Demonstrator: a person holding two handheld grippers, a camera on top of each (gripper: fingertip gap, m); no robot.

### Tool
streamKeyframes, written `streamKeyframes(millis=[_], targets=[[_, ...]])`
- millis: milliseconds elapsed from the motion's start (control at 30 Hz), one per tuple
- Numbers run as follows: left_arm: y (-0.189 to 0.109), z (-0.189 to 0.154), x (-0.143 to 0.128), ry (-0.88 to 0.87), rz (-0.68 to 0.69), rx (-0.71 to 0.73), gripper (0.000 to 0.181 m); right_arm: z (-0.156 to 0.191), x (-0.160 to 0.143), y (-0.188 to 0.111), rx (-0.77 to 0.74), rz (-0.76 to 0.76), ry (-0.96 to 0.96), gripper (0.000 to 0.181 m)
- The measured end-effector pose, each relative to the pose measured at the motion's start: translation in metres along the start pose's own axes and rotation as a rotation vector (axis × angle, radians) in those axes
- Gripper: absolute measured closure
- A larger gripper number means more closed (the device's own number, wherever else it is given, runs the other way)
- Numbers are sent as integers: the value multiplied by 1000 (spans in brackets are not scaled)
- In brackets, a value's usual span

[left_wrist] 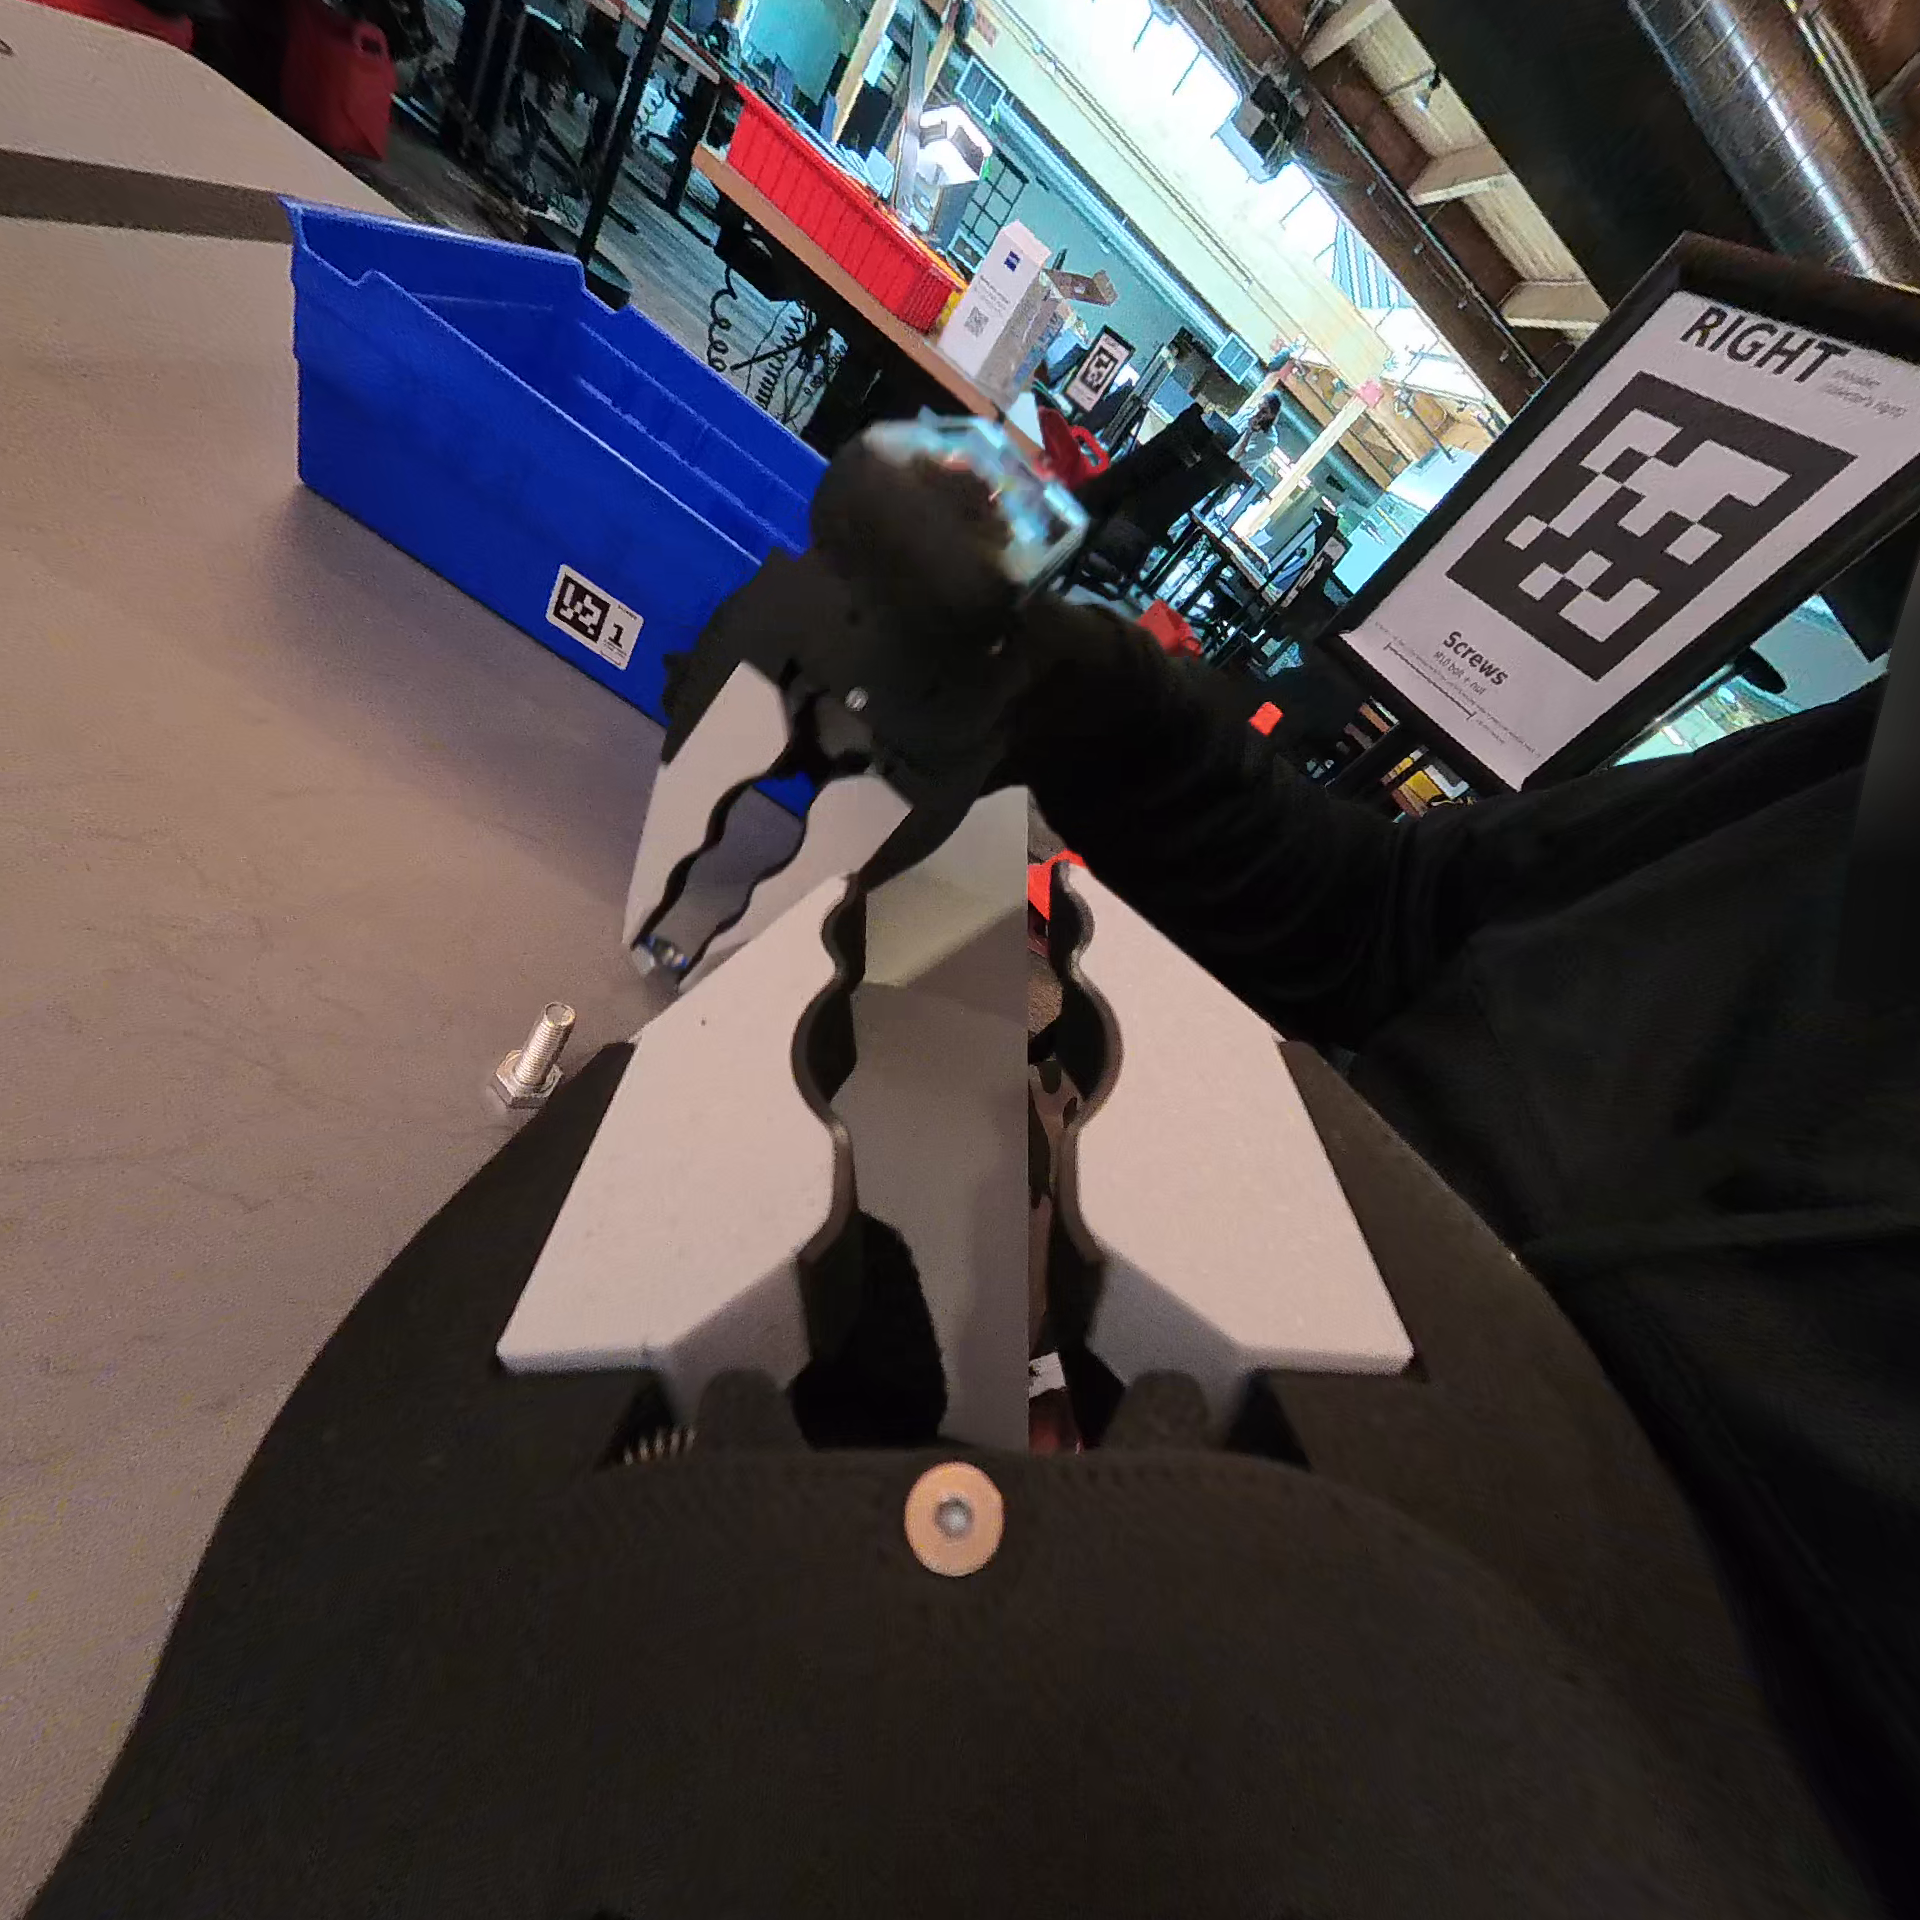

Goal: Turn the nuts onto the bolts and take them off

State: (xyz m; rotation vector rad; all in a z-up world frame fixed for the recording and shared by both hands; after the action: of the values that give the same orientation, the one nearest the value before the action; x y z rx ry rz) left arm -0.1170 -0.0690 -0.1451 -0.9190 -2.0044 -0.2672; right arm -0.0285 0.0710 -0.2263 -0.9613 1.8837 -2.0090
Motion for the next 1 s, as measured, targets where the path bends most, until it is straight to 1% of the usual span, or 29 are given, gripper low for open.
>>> streamKeyframes(millis=[100, 233, 333, 367, 500, 567, 633, 667, 733, 833, 900, 1000], targets=[[-1, -1, 0, 16, 9, 5, 149, 3, -1, 20, 36, 32, -7, 166], [-2, 0, -1, 15, 19, 5, 149, 6, 2, 25, 52, 33, -6, 165], [-2, 0, -1, 18, 23, 7, 149, 2, 3, 20, 37, 20, 17, 149], [-2, 0, -1, 22, 24, 12, 149, 1, 5, 17, 29, -1, 25, 149], [-3, 0, 0, 33, 29, 23, 149, -5, 22, 5, -6, -162, 55, 146], [-4, 0, 0, 31, 30, 23, 149, -6, 29, 5, -9, -217, 65, 148], [-4, 0, 0, 31, 30, 26, 149, -5, 32, 11, -4, -227, 65, 151], [-4, 0, 0, 31, 28, 26, 149, -5, 33, 14, -3, -229, 64, 156], [-5, 1, 0, 37, 28, 34, 149, -4, 35, 20, 30, -251, 67, 172], [-5, 3, -1, 55, 31, 79, 147, -5, 37, 23, 52, -275, 76, 173], [-5, 5, -1, 96, 39, 146, 144, -7, 36, 15, 28, -287, 78, 173], [-2, 7, -4, 201, 80, 266, 143, -6, 41, -13, 45, -395, 99, 173]])
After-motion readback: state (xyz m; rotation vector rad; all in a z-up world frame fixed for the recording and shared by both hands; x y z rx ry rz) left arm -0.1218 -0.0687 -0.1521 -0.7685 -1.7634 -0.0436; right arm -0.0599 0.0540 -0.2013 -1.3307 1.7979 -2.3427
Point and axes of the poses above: each gripper's, where its closed fingertips meet, y out along the fingers, x out of its top, z = x × y across the jaws, the point moved 7 cm from there along -y, back along the fingers, and after that the axes turned 3 degrees about z, right-handed, at the moved point
